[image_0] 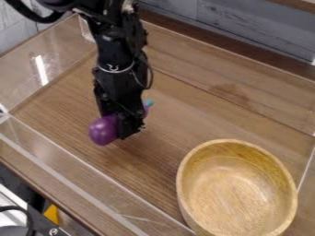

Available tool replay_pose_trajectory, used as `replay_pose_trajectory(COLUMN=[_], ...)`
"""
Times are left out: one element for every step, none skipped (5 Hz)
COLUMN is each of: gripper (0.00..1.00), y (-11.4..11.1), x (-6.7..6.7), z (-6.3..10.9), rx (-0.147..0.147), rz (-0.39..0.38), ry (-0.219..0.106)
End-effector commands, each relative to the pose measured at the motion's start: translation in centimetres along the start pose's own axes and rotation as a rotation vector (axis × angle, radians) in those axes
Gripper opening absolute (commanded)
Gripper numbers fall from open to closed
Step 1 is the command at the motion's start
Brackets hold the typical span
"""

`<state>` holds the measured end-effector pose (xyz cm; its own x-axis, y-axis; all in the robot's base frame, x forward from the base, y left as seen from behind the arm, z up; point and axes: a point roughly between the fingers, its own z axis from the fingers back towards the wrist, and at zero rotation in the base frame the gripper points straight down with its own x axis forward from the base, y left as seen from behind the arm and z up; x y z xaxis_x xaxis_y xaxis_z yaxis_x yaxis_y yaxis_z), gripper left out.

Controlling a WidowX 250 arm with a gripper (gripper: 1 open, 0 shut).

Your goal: Remove the purple eggplant from inside the brown bowl and put it on the table

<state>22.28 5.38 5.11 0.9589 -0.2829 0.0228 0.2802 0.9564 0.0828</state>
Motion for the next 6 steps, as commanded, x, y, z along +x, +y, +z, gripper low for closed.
replay_pose_trajectory(gripper=[0.0, 0.0, 0.0, 1.0, 1.0, 1.0], y=[-0.2, -0.7, -1.1, -1.6, -2.0, -2.2], x=[0.7, 1.0, 1.3, 1.5, 1.9, 2.3], z=[0.7, 0.6, 0.6, 0.5, 0.9, 1.6], rx=[0.005, -0.005, -0.014, -0.025, -0.038, -0.047], rz=[0.011, 0.019, 0.026, 0.032, 0.032, 0.028], ry=[-0.03, -0.031, -0.032, -0.033, -0.035, -0.042])
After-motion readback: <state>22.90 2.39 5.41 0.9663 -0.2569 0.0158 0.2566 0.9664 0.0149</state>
